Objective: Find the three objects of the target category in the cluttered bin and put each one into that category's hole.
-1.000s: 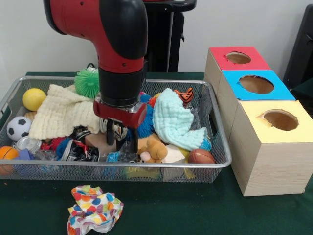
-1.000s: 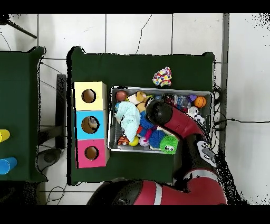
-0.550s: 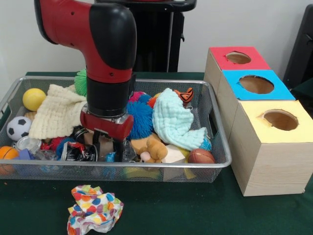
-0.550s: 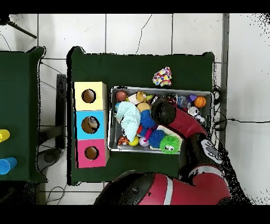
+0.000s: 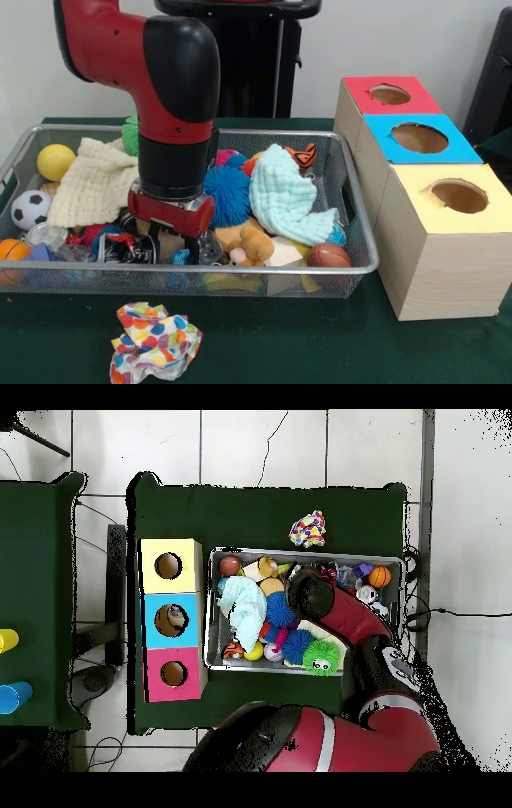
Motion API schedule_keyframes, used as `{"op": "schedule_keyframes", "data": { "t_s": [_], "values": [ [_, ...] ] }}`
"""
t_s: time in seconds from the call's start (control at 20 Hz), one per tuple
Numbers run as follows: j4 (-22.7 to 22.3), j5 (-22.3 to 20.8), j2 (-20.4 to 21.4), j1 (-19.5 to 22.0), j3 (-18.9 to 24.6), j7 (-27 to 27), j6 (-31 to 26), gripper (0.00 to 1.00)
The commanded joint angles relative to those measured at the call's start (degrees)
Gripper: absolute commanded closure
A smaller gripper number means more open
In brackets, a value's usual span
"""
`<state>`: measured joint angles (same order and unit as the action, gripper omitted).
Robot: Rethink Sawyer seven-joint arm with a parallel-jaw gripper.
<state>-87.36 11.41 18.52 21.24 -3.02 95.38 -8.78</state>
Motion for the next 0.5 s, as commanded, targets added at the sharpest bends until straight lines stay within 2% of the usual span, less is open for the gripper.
{"op": "schedule_keyframes", "data": {
  "t_s": [0.05, 0.2, 0.25, 0.5],
  "values": [
    [-1.73, 0.41, -5.17, -1.46, 4.85, 8.89, -3.65, 0.00],
    [-1.53, 0.34, -5.06, -1.28, 5.16, 8.56, -3.93, 0.00],
    [-1.38, 0.40, -5.12, -0.92, 5.58, 8.17, -4.78, 1.00],
    [0.55, -0.20, -5.52, -0.30, 6.08, 5.60, -8.94, 1.00]
  ]
}}
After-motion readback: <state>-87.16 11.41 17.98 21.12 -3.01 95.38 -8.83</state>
